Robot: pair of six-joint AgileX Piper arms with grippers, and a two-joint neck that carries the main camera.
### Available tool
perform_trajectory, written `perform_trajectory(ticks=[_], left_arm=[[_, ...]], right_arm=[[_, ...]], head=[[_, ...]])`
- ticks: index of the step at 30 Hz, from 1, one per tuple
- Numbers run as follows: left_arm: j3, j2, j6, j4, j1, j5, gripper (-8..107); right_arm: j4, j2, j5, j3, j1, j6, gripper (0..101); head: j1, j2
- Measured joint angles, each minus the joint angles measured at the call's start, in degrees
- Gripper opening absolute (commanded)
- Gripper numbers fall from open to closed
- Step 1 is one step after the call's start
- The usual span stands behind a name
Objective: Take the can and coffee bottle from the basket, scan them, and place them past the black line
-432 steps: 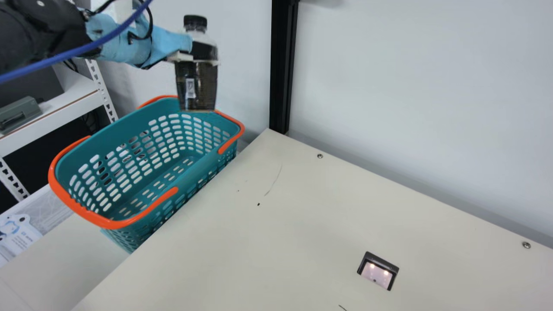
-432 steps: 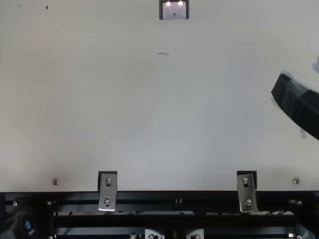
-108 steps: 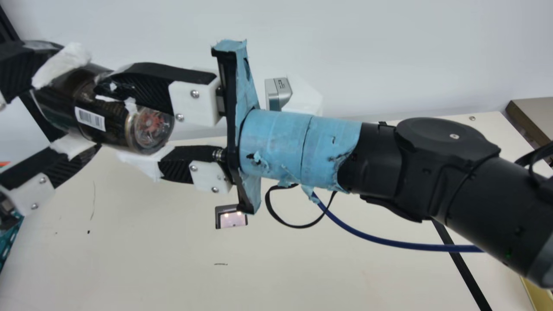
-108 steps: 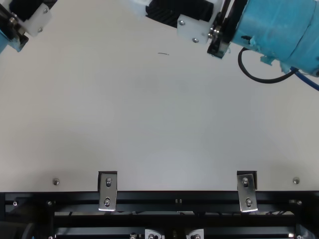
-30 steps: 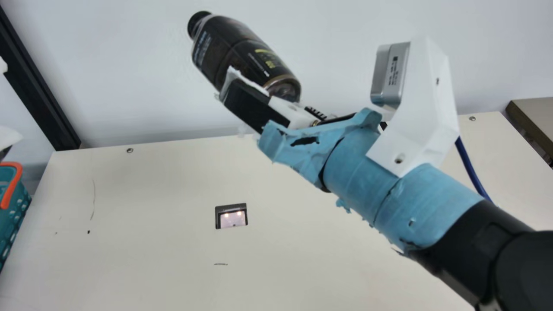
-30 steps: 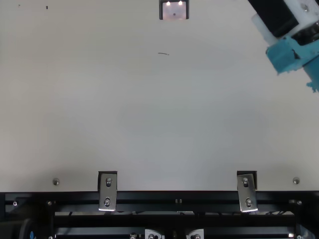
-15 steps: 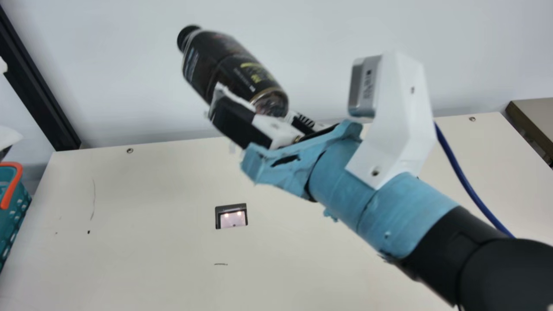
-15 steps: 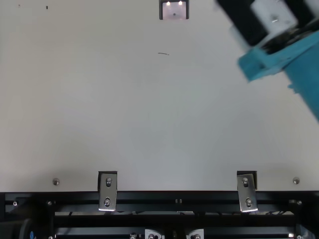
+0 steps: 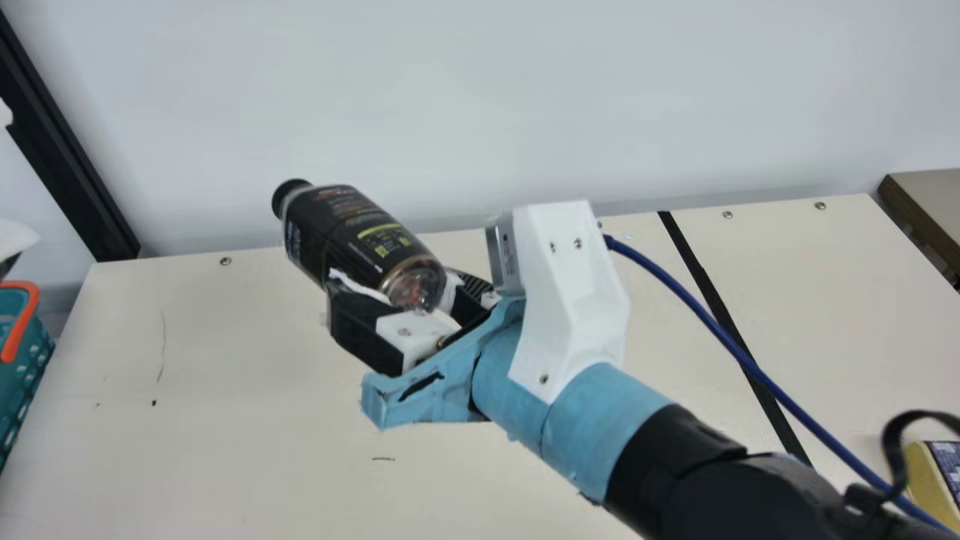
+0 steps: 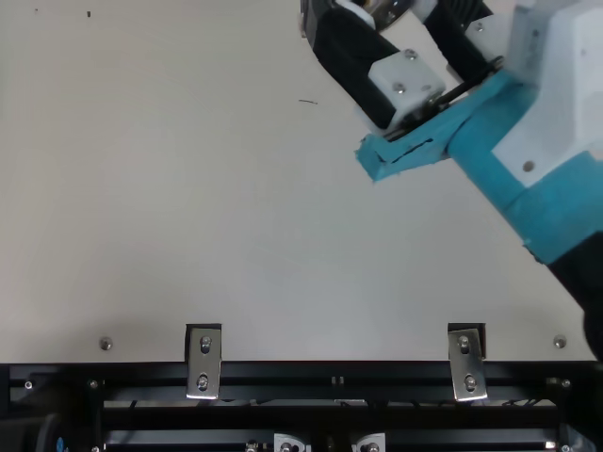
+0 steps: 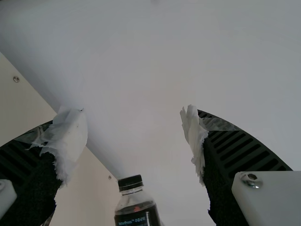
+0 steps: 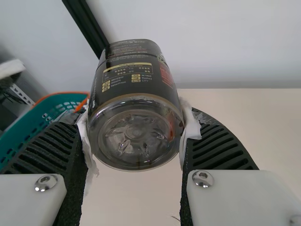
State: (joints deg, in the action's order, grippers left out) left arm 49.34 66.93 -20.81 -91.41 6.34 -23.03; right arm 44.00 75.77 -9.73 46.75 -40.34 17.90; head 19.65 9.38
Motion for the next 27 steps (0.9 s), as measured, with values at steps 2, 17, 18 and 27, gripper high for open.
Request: perform_trajectory(ticks=[2,17,18,27], left_arm=[[0.0,0.0,0.0,0.0,0.0,0.0,90],[0.0,0.0,0.0,0.0,0.0,0.0,90],[0.0,0.0,0.0,0.0,0.0,0.0,90],[0.0,0.0,0.0,0.0,0.0,0.0,90]], right_arm=[[-2.49,0.88,-0.2,-0.62,0.0,-1.8,0],[-22.6,7.73,-5.96,-3.69,2.14,-19.37,0],[-23.93,8.29,-6.49,-3.69,2.44,-20.59,0],[-35.86,13.84,-10.1,-2.26,5.94,-30.47,0]], head=[[0.0,0.29],[0.0,0.0],[0.0,0.29],[0.0,0.29]])
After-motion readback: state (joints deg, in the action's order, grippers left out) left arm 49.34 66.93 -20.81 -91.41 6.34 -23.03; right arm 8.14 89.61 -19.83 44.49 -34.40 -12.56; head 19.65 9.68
